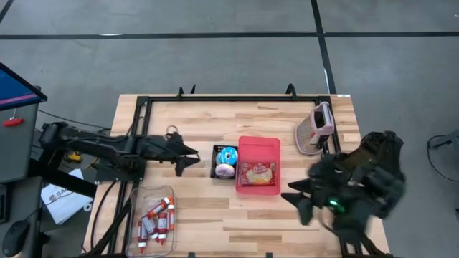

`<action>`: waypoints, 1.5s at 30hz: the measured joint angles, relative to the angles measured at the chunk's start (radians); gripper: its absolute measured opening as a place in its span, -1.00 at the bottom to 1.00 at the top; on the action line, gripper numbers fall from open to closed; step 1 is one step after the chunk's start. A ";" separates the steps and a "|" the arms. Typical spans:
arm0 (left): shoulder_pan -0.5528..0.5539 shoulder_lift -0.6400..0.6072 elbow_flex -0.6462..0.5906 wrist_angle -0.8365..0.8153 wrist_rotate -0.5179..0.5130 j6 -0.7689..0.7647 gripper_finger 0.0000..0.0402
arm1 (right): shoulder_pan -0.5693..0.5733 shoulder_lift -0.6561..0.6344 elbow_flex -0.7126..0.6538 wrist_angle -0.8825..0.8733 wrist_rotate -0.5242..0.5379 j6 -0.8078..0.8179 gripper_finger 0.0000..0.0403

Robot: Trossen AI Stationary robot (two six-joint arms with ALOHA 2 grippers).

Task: Pick & Place Food Item
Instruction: Adjust the bins

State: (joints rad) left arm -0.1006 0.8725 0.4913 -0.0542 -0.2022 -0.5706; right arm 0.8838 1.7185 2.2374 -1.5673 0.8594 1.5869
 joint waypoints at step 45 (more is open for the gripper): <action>-0.112 -0.105 0.171 0.145 -0.071 0.099 0.06 | -0.792 -0.373 -1.491 0.814 -0.598 -0.303 -0.99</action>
State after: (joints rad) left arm -0.2131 0.7673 0.6624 0.0911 -0.2729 -0.4713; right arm 0.0916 1.3457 0.7460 -0.7537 0.2611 1.2836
